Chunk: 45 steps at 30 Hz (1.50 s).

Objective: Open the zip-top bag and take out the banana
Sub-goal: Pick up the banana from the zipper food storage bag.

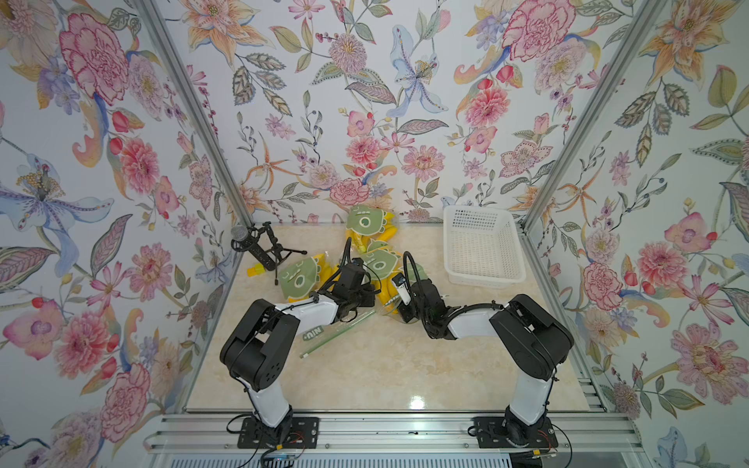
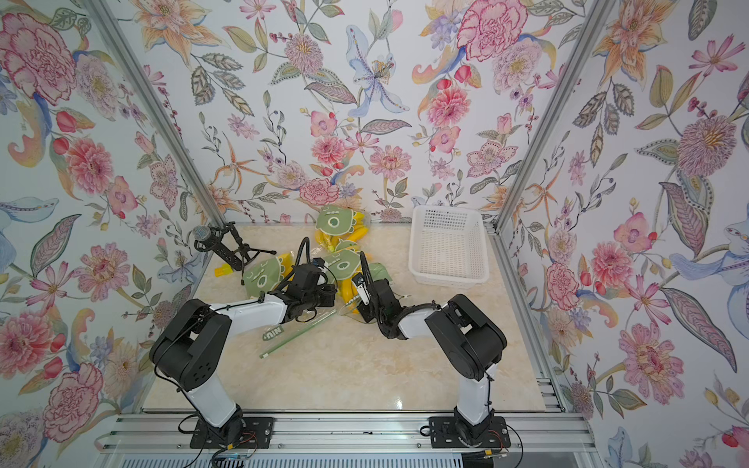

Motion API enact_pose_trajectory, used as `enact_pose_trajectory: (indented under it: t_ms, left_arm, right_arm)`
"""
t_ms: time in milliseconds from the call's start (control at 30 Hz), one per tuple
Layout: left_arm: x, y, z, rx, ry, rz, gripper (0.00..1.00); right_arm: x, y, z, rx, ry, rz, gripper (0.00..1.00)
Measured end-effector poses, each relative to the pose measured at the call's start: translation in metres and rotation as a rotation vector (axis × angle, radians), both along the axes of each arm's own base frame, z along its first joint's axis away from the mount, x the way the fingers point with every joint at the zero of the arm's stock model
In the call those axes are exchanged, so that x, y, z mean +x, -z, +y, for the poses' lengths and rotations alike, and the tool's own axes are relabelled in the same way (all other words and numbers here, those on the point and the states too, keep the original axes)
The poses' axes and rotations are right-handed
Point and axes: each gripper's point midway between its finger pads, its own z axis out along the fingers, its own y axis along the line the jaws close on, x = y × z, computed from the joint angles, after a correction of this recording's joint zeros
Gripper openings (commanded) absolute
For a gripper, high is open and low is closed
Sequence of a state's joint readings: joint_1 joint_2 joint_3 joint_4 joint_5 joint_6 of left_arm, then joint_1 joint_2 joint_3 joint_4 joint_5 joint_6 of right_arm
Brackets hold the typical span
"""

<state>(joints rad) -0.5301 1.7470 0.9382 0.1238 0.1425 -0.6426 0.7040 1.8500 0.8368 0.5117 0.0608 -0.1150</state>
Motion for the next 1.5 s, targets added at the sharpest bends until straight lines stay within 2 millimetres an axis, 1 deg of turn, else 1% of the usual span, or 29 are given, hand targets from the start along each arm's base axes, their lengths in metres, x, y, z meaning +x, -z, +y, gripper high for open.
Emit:
enact_pose_trajectory:
  t_ms: [100, 233, 333, 400, 633, 767, 967, 1100, 1200, 1367, 1500]
  left_arm:
    - [0.001, 0.002, 0.005, 0.024, -0.016, -0.001, 0.00]
    - [0.002, 0.004, 0.015, 0.074, -0.050, -0.009, 0.00]
    - [0.004, 0.002, 0.022, 0.108, -0.074, -0.025, 0.00]
    - [0.005, 0.000, 0.026, 0.126, -0.087, -0.033, 0.00]
    - [0.012, -0.007, 0.034, 0.187, -0.143, -0.063, 0.00]
    - [0.019, -0.022, 0.033, 0.223, -0.178, -0.105, 0.00]
    - [0.031, -0.051, 0.025, 0.240, -0.224, -0.185, 0.00]
    - [0.036, -0.062, 0.026, 0.244, -0.255, -0.209, 0.00]
    - [0.039, -0.066, 0.027, 0.244, -0.271, -0.214, 0.00]
    - [0.044, -0.067, 0.037, 0.238, -0.301, -0.207, 0.00]
    - [0.050, -0.066, 0.051, 0.231, -0.330, -0.198, 0.00]
  right_arm:
    - [-0.008, -0.009, 0.000, 0.006, -0.013, -0.001, 0.21]
    - [-0.022, -0.036, 0.002, 0.063, -0.036, -0.004, 0.21]
    - [-0.031, -0.053, 0.004, 0.109, -0.044, 0.008, 0.21]
    - [-0.037, -0.058, 0.004, 0.129, -0.044, 0.032, 0.21]
    - [-0.063, -0.045, -0.001, 0.127, -0.028, 0.184, 0.21]
    - [-0.077, -0.045, -0.003, 0.136, -0.020, 0.249, 0.20]
    - [-0.092, -0.057, -0.001, 0.167, -0.025, 0.292, 0.20]
    - [-0.103, -0.057, 0.002, 0.169, -0.048, 0.308, 0.20]
    - [-0.117, -0.051, 0.002, 0.147, -0.082, 0.312, 0.20]
    - [-0.153, -0.039, -0.003, 0.096, -0.174, 0.307, 0.19]
    - [-0.173, -0.041, -0.010, 0.100, -0.241, 0.281, 0.18]
